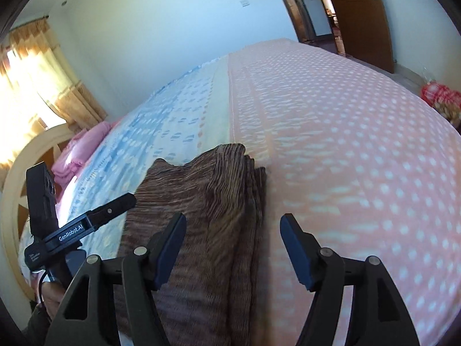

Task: Fold small clothes
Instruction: 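Grasp the folded brown sweater edge with the left tool while the right tool grasps it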

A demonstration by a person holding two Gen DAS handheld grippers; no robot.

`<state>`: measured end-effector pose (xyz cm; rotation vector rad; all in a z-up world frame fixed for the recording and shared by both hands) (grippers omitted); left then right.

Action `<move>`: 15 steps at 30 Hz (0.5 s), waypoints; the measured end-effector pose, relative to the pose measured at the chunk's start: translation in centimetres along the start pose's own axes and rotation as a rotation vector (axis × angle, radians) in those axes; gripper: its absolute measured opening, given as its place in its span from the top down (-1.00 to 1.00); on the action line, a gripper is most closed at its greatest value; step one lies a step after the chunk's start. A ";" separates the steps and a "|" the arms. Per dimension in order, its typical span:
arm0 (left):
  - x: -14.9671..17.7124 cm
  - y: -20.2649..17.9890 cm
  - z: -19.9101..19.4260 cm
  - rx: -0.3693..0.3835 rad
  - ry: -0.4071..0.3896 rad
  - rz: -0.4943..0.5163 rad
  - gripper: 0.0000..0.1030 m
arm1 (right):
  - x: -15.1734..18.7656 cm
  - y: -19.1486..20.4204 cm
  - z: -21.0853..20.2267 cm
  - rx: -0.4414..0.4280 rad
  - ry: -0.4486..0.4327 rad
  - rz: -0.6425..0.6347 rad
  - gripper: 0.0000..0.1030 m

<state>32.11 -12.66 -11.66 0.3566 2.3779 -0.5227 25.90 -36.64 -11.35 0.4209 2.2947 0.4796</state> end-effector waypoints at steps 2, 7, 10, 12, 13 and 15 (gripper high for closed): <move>0.9 0.7 1.5 0.009 0.037 -0.054 -0.76 | -0.7 0.1 2.6 0.013 0.042 -0.029 -0.32; 2.4 1.8 2.1 0.056 0.043 -0.090 -0.76 | 0.0 -0.1 6.9 0.017 0.095 -0.077 -0.42; 2.6 1.0 2.2 0.035 0.053 -0.049 -0.79 | -0.2 -0.2 6.9 -0.001 0.092 -0.084 -0.42; 2.6 0.4 2.3 0.020 0.059 -0.020 -0.80 | -0.4 -0.5 6.9 -0.023 0.092 -0.072 -0.42; 2.6 0.3 2.3 0.018 0.061 -0.012 -0.80 | -0.7 -0.6 7.0 -0.038 0.091 -0.057 -0.42; 2.7 0.6 2.4 0.032 0.058 -0.020 -0.80 | -1.1 -1.4 6.6 -0.079 0.088 -0.013 -0.42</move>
Point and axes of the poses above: each gripper's, at about its wrist camera, not at the fingertips, and z roughly the way its jaws point, y to its left, x to its underside, the point moved 1 cm from there along z, roughly the way its jaws point, and after that the axes turned 5 degrees about z, right-handed, at the moved point
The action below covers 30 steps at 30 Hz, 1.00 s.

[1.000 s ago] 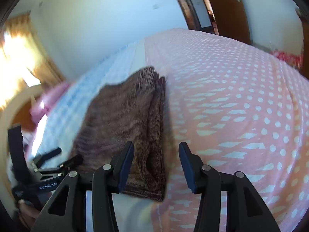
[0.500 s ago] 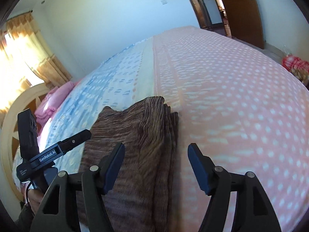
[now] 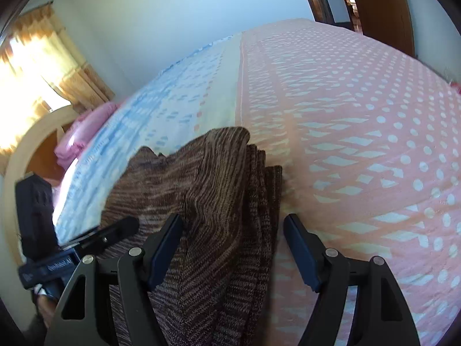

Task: Fold small clothes
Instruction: 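Grasp the folded brown sweater edge with the left tool while the right tool grasps it, then lift the brown sweater off the bed with both tools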

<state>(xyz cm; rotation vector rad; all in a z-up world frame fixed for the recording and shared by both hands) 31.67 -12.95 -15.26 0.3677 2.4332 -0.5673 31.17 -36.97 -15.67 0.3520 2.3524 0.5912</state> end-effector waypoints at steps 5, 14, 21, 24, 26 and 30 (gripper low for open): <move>-0.1 -0.4 0.2 -0.013 0.007 0.011 -0.80 | -0.6 0.6 1.2 0.021 0.032 -0.054 -0.45; -0.2 -2.1 0.8 -0.077 0.014 0.121 -0.38 | 0.1 3.6 1.6 0.045 0.022 -0.196 0.40; -0.4 -2.5 0.6 -0.108 -0.025 0.167 0.07 | 1.5 6.6 -0.7 0.169 -0.114 -0.296 0.56; -0.3 -2.8 0.0 -0.115 -0.055 0.186 0.22 | 2.7 8.7 -3.3 0.201 -0.197 -0.327 0.60; -0.4 -2.7 -0.7 -0.105 -0.078 0.180 0.27 | 3.4 10.0 -4.7 0.216 -0.238 -0.332 0.61; -0.2 -3.0 -3.6 -0.097 -0.151 0.187 0.31 | 5.6 12.7 -7.6 0.258 -0.320 -0.376 0.63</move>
Point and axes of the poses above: each gripper's, at about its wrist camera, not at the fingertips, and z roughly the way its jaws point, y to its left, x to its underside, the point moved 1 cm from there along z, roughly the way its jaws point, and after that the axes turned 5 degrees about z, right-handed, at the moved point
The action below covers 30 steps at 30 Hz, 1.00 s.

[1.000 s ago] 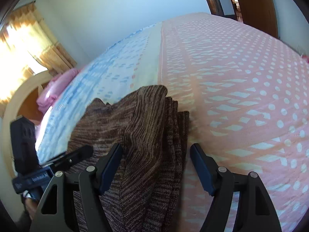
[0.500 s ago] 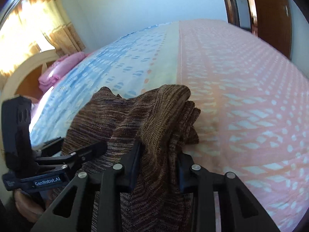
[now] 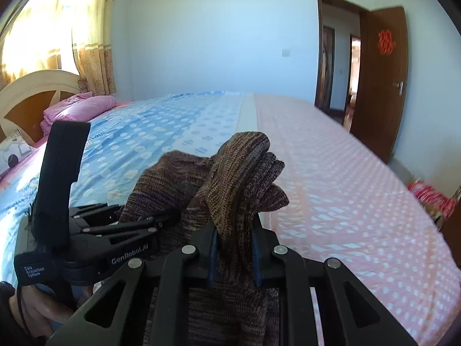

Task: Fold small clothes
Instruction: 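Lift the brown sweater off the bed with both tools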

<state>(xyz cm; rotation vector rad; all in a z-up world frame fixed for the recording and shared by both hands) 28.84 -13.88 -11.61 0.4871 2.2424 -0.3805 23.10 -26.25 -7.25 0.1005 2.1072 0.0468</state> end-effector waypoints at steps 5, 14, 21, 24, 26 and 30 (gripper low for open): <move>-0.3 -2.0 -4.5 -0.039 -0.099 0.092 0.32 | -0.5 0.4 -5.0 0.002 -0.089 0.064 0.63; -0.6 -4.3 -10.7 -0.033 -0.197 0.145 0.34 | -0.5 0.6 -12.2 0.008 -0.170 0.126 0.64; -0.1 -5.7 -14.0 0.027 -0.221 0.154 0.34 | -0.3 0.9 -17.5 0.026 -0.232 0.137 0.64; 0.5 -6.3 -15.1 0.064 -0.215 0.148 0.34 | 0.4 0.7 -19.2 0.046 -0.247 0.136 0.64; 1.2 -6.9 -15.7 0.078 -0.216 0.153 0.34 | 1.2 -0.2 -20.2 0.051 -0.249 0.149 0.64; 2.1 -7.8 -16.3 0.087 -0.215 0.169 0.34 | 2.2 -0.6 -21.5 0.057 -0.247 0.166 0.64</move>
Point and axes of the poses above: each gripper's, at about its wrist camera, not at the fingertips, and z roughly the way its jaws point, y to its left, x to its underside, the point moved 1 cm from there along z, roughly the way its jaws point, and after that the axes turned 5 degrees about z, right-handed, at the moved point
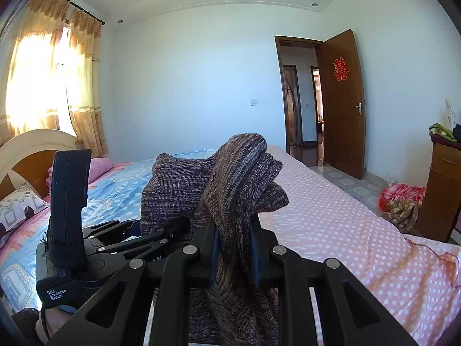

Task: Fold small clothes
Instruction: 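Lift the brown sweater off the bed with both tools, then lower the sweater onto the pink sheet and open both tools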

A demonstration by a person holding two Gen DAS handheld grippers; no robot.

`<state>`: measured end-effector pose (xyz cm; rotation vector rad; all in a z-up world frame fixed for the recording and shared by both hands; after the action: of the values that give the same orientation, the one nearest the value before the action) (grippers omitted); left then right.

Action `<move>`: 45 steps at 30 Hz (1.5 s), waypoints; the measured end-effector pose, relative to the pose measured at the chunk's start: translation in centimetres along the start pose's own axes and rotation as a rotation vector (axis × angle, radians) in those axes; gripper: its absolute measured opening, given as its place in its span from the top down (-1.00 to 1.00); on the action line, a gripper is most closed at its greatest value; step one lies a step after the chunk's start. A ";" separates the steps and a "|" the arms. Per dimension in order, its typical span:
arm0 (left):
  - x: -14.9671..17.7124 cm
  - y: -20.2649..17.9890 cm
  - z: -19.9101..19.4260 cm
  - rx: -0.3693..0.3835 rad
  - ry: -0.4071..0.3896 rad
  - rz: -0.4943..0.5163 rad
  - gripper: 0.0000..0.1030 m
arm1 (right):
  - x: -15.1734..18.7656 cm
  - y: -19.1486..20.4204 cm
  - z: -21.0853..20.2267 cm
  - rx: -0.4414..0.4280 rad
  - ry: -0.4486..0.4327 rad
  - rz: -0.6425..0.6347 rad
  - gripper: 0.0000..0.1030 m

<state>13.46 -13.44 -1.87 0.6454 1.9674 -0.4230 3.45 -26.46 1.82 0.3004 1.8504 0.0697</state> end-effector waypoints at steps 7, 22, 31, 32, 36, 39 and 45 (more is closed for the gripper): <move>0.5 -2.3 0.0 0.014 0.014 0.030 0.34 | 0.5 -0.6 -1.6 0.033 -0.008 0.002 0.64; -0.8 -8.1 7.0 0.075 0.054 0.087 0.34 | 0.4 -7.9 1.0 0.158 0.022 0.062 0.64; -0.6 -9.7 12.3 0.087 0.111 0.073 0.34 | 0.5 -11.5 6.1 0.218 0.081 0.056 0.66; -0.6 -9.8 13.0 0.087 0.120 0.067 0.34 | 0.5 -12.2 7.0 0.225 0.090 0.057 0.66; -0.8 -10.2 15.7 0.087 0.162 0.047 0.34 | 0.8 -13.8 9.6 0.257 0.119 0.048 0.67; -0.4 -10.9 17.6 0.066 0.189 0.055 0.34 | 1.2 -15.3 12.1 0.289 0.158 0.030 0.68; 0.8 -11.0 21.1 0.025 0.276 0.017 0.35 | 3.0 -18.6 16.6 0.317 0.273 0.057 0.69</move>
<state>21.36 -33.47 -11.96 0.7695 2.2182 -0.3631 15.26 -45.48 -9.68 0.5877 2.1248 -0.1520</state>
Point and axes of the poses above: each gripper's, at about its wrist camera, not at the fingertips, and z roughly the way its jaws point, y to its left, x to its underside, the point moved 1 cm from there along z, roughly the way its jaws point, and after that the axes turned 5 degrees about z, right-handed, at the moved point
